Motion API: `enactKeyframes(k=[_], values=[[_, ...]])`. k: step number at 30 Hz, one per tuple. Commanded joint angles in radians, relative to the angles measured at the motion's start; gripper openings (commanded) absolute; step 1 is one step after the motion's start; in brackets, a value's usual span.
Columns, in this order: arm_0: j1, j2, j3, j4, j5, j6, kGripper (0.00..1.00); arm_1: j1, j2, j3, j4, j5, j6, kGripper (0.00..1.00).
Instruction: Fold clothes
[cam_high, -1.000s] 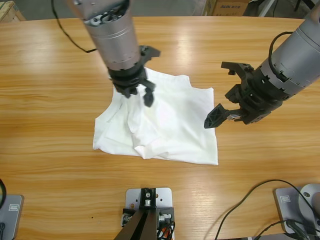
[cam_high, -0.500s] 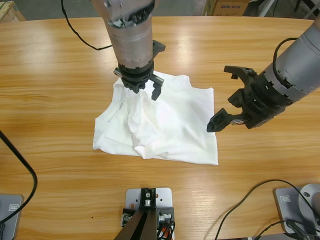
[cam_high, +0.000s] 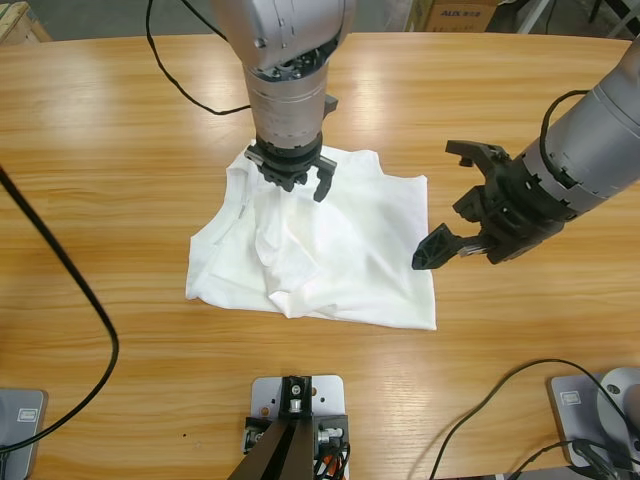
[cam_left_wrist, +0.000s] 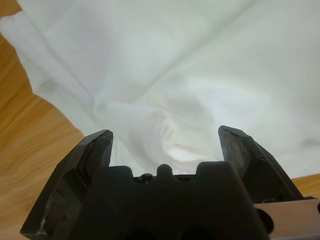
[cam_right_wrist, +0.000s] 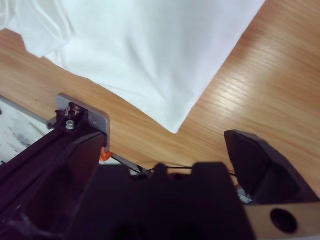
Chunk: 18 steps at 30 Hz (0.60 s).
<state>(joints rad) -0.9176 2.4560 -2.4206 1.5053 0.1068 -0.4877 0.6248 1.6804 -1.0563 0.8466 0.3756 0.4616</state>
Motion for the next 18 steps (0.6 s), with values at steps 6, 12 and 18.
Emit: enactKeyframes(k=[6, 12, 18], values=[[-0.006, 0.109, -0.025, 0.121, 0.038, -0.057, 0.816, -0.007, 0.008, 0.050, -0.056, 0.028, -0.023, 1.000], [0.002, 0.076, -0.012, 0.156, 0.086, -0.070, 0.816, -0.007, 0.027, 0.052, -0.077, 0.041, -0.027, 1.000], [0.012, 0.059, 0.048, 0.156, 0.086, -0.097, 0.816, -0.007, 0.011, 0.062, -0.077, 0.042, -0.027, 1.000]])
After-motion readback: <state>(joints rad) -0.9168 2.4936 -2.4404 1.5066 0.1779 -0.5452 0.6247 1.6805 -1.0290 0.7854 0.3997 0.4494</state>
